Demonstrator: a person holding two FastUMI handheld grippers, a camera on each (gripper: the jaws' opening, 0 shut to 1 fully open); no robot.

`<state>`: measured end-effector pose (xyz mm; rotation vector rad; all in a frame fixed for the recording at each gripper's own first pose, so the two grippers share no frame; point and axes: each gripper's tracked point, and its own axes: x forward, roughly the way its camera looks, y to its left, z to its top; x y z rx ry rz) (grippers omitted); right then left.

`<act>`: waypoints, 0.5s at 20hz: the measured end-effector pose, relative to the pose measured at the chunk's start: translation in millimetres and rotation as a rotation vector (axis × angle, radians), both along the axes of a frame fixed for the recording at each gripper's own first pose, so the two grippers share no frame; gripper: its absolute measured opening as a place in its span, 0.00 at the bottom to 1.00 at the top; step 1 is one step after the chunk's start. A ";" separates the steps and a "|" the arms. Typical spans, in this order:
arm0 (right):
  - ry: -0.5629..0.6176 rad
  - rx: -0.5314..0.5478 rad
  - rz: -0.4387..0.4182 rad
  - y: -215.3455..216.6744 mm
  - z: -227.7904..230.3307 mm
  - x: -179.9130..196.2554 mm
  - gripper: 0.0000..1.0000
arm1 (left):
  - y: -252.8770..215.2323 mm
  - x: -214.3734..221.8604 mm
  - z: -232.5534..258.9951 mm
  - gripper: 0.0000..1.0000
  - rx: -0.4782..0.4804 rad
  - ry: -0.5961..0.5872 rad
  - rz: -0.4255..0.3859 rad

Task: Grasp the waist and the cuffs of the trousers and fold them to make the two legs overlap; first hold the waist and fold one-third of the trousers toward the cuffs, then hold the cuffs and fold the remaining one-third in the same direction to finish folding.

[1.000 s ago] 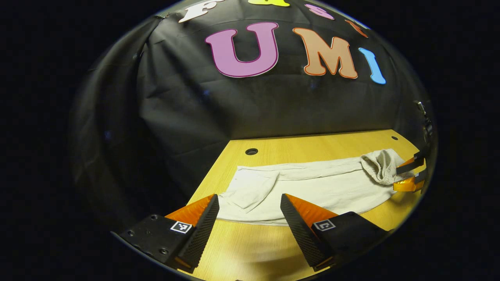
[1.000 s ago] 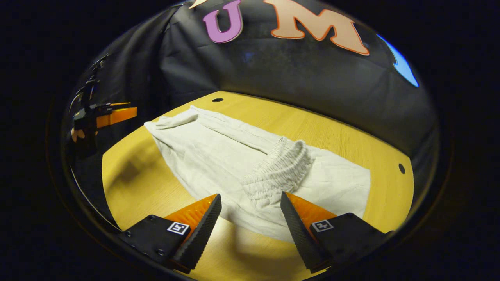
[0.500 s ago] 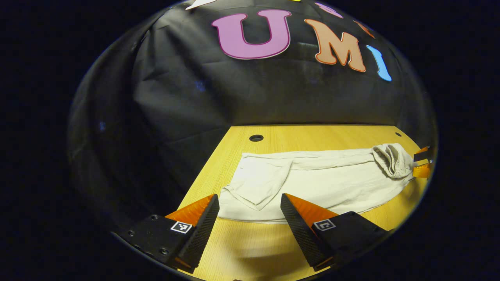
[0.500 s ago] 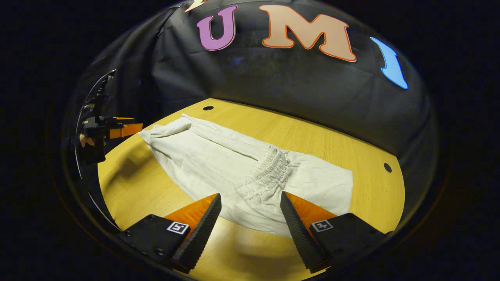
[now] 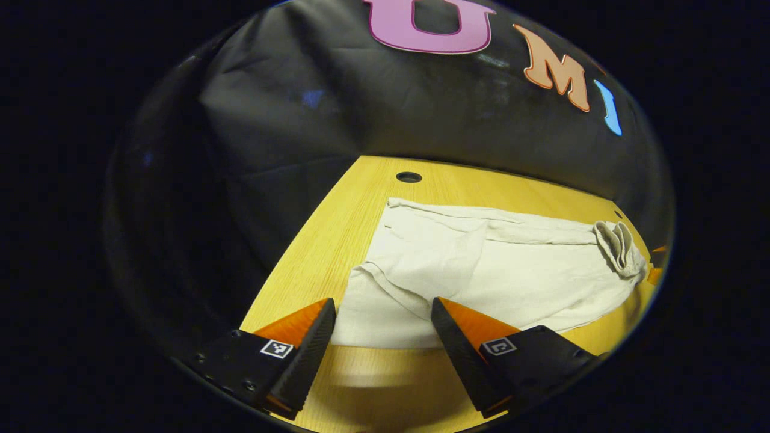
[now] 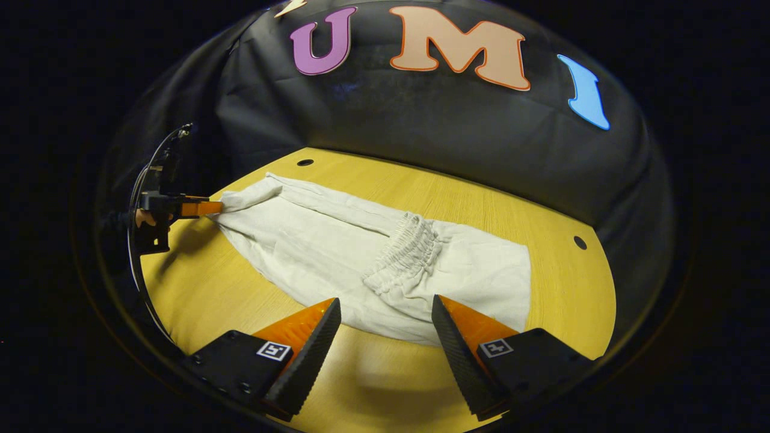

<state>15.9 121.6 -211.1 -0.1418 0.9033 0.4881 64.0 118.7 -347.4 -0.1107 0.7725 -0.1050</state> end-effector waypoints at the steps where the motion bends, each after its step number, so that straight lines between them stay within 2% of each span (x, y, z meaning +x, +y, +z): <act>1: 0.001 0.001 -0.011 0.5 0.3 -0.9 0.98 | -1.7 -1.0 -5.8 0.96 -0.005 0.015 -0.004; 7: -0.005 -0.003 -0.066 -3.3 1.0 4.5 0.98 | -3.3 -0.1 -8.0 0.96 0.002 0.012 -0.023; 9: -0.001 0.004 -0.072 -2.2 -0.9 6.3 0.98 | -12.1 0.3 -6.3 0.82 -0.022 0.016 -0.021; 10: 0.001 0.006 -0.072 -1.8 -1.6 7.1 0.98 | -17.4 1.5 -7.0 0.66 -0.025 0.019 -0.018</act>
